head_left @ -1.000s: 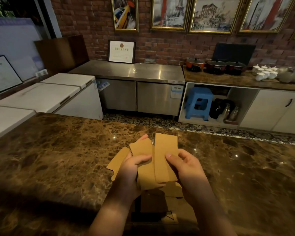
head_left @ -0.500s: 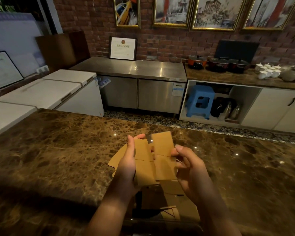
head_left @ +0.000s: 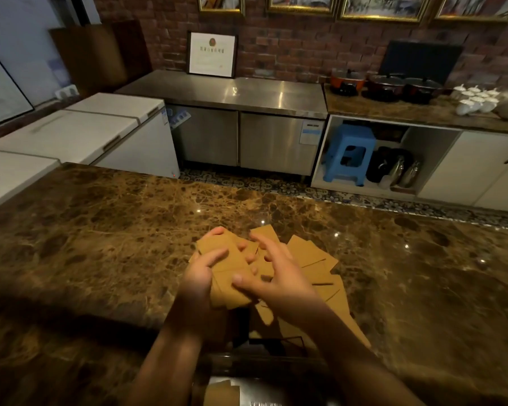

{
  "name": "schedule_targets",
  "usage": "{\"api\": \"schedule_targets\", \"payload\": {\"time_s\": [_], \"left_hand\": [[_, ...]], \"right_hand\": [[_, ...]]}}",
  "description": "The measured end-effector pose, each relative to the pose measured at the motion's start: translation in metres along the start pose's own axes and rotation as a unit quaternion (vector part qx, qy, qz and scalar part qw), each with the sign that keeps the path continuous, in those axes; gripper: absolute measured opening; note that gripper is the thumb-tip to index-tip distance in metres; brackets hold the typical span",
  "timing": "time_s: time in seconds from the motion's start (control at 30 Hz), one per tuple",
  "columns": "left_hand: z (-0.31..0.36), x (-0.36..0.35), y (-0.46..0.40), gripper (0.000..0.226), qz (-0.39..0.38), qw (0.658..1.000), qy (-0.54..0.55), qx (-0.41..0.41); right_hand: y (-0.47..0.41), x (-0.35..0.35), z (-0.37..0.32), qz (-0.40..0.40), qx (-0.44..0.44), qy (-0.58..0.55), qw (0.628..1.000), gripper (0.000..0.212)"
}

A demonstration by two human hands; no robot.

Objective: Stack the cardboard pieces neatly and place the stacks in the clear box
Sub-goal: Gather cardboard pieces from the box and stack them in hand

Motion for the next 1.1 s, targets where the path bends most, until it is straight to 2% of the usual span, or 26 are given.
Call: {"api": "schedule_targets", "payload": {"time_s": [0.07,0.17,0.23,0.33,0.47,0.57,0.7,0.73,0.8,0.83,0.87,0.93,1.1], "left_hand": [[0.004,0.014,-0.001,0.021,0.015,0.997,0.078,0.018],[0.019,0.036,-0.005,0.026,0.053,0.993,0.105,0.01],[0.024,0.044,-0.007,0.022,0.065,0.991,0.114,0.017],[0.023,0.045,-0.01,0.019,0.067,0.99,0.121,0.034],[0.021,0.038,-0.013,0.029,0.059,0.991,0.119,0.032],[0.021,0.035,-0.015,0.027,0.055,0.99,0.123,0.031],[0.027,0.042,-0.014,0.024,0.073,0.989,0.126,0.016],[0.029,0.045,-0.013,0.024,0.078,0.989,0.126,0.011],[0.035,0.054,-0.009,0.022,0.089,0.988,0.13,-0.001],[0.038,0.059,-0.007,0.022,0.097,0.986,0.132,-0.009],[0.042,0.066,-0.006,0.022,0.105,0.985,0.135,-0.017],[0.05,0.076,-0.007,0.022,0.121,0.985,0.118,-0.018],[0.04,0.084,-0.026,0.019,0.178,0.977,-0.065,0.099]], "right_hand": [[-0.015,0.012,0.026,0.023,-0.077,-0.022,0.997,0.07],[-0.036,0.042,0.059,0.01,-0.143,0.152,0.978,0.058],[-0.048,0.042,0.07,-0.04,-0.15,0.218,0.964,0.063],[-0.054,0.016,0.069,-0.102,-0.187,0.214,0.954,0.084],[-0.061,-0.029,0.054,-0.151,-0.193,0.307,0.92,0.087],[-0.067,-0.053,0.049,-0.135,-0.184,0.344,0.911,0.082],[-0.066,-0.062,0.046,-0.115,-0.207,0.227,0.945,0.072],[-0.065,-0.06,0.046,-0.112,-0.218,0.187,0.951,0.061],[-0.063,-0.05,0.05,-0.088,-0.244,0.082,0.962,0.023],[-0.063,-0.043,0.052,-0.071,-0.263,0.018,0.962,0.015],[-0.063,-0.036,0.053,-0.053,-0.278,-0.034,0.958,0.014],[-0.067,-0.024,0.053,-0.029,-0.286,-0.068,0.955,0.017],[-0.086,-0.044,0.049,-0.053,-0.275,-0.052,0.959,0.02]]}}
Point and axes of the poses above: each hand's wrist, its own y-axis away from the middle knuckle, its own x-axis out of the back of the hand, z = x × y, the point moved 6 cm from there along -y, towards the middle knuckle, and after that the axes turned 11 degrees about x, right-handed, at the moved point
